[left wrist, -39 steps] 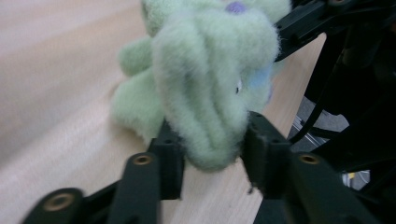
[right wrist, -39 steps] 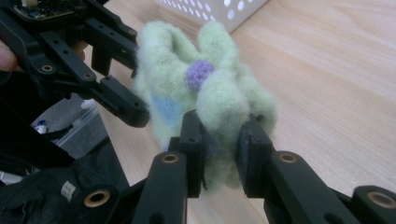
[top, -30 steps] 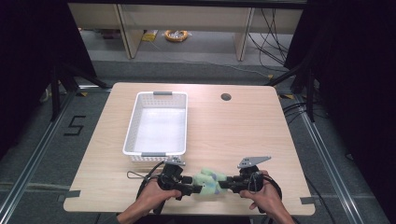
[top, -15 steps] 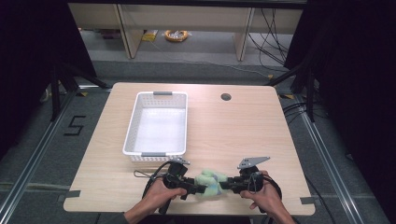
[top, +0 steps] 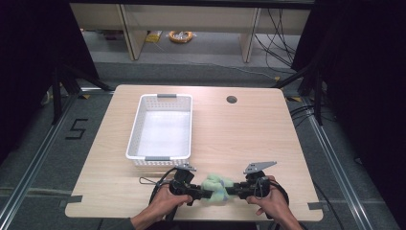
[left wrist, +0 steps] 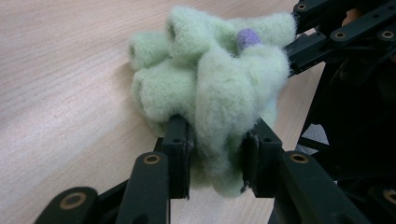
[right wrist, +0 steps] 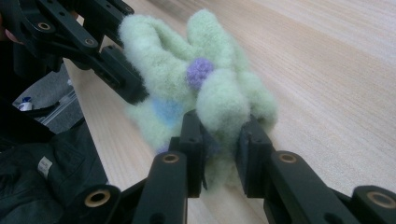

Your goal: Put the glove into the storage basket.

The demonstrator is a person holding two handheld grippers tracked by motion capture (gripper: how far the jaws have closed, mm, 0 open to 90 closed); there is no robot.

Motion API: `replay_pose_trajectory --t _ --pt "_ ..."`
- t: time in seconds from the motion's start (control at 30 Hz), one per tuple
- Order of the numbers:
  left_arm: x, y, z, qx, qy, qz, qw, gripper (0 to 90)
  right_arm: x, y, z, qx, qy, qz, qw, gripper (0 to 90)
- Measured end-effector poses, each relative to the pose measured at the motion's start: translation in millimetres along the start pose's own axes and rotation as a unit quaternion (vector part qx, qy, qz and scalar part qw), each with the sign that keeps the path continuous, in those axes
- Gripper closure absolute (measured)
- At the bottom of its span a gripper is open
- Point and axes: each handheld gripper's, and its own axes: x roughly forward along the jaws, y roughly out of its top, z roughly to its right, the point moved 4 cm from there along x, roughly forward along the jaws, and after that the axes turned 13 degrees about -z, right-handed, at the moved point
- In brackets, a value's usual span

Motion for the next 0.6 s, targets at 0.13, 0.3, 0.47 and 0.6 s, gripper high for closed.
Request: replay_pose_trajectory --t 0.13,0.3,0.47,0.6 --pt "-5.4 -0.5 1.6 0.003 0.013 -0.018 0.9997 68.9 -1.4 0.1 -0.8 -0.001 0.002 0.005 1.0000 75.2" --pt "-8.7 1.0 1.3 0.003 0.000 -0.004 1.0000 69.8 -6.4 2.5 -4.4 0.000 0.016 0.017 0.9997 75.3" --pt "-17.1 1.3 3.5 0.009 0.001 -0.005 1.0000 69.8 -9.2 6.1 -8.2 0.002 0.014 0.028 0.9995 75.3" --pt "-29.2 5.9 8.2 0.017 0.003 0.002 0.9998 69.8 -13.6 12.2 -17.1 0.005 0.025 0.033 0.9991 75.3"
